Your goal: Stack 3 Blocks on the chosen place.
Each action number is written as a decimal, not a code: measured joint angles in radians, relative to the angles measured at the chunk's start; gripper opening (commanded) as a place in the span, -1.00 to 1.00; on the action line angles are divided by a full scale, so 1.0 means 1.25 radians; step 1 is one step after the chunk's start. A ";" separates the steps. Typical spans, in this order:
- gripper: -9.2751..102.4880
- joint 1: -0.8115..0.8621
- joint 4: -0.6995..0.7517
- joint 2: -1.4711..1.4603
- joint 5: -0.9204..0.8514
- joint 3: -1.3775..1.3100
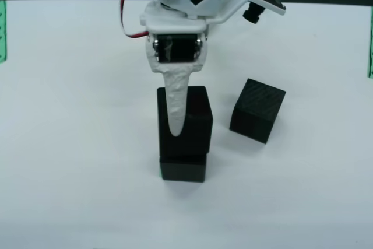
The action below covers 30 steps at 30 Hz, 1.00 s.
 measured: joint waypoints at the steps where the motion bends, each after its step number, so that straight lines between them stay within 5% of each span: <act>1: -0.51 0.001 0.000 0.000 -0.001 0.000; 30: -0.38 0.004 0.000 -0.044 -0.002 0.005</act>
